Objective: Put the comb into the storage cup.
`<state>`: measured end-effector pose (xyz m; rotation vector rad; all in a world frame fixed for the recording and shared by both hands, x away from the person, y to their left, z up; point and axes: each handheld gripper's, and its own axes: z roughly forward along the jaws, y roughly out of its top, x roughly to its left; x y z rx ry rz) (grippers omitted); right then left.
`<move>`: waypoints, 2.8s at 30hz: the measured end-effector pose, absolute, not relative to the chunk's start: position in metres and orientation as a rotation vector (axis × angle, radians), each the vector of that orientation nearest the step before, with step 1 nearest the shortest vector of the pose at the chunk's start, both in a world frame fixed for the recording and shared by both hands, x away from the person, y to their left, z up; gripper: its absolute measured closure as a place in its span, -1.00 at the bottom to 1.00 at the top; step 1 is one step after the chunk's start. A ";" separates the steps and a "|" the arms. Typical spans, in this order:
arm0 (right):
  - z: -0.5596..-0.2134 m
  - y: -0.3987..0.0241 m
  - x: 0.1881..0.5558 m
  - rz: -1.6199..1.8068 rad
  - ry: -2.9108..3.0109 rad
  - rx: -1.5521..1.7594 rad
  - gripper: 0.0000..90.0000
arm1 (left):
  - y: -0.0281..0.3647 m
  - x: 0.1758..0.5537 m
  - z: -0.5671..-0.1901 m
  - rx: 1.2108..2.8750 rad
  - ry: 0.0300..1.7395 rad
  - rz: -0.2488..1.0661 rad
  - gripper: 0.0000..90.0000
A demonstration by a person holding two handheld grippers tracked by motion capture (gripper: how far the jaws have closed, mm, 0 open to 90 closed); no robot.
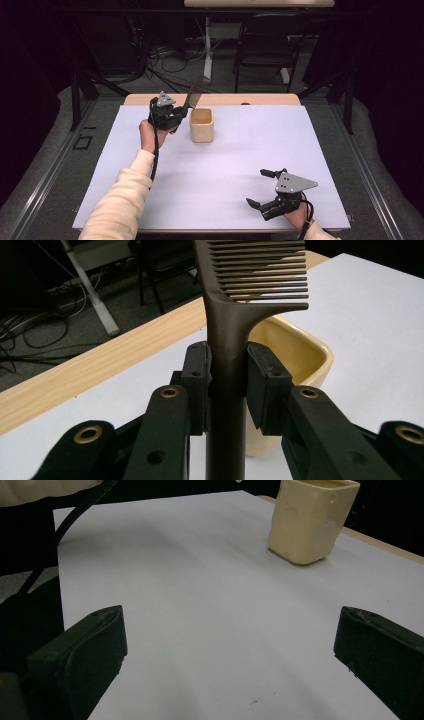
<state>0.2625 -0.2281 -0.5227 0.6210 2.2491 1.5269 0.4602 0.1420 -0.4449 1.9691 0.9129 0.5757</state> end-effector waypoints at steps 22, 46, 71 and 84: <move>-0.523 -0.228 0.262 1.527 2.247 0.621 -1.00 | 0.132 0.466 -0.441 1.962 0.901 0.585 0.60; -0.523 -0.228 0.262 1.526 2.249 0.619 -1.00 | 0.127 0.469 -0.436 1.935 0.898 0.602 0.60; -0.523 -0.228 0.263 1.522 2.252 0.618 -1.00 | 0.119 0.472 -0.428 1.918 0.881 0.617 0.60; -0.523 -0.228 0.263 1.522 2.253 0.621 -1.00 | 0.115 0.474 -0.426 1.898 0.878 0.623 0.60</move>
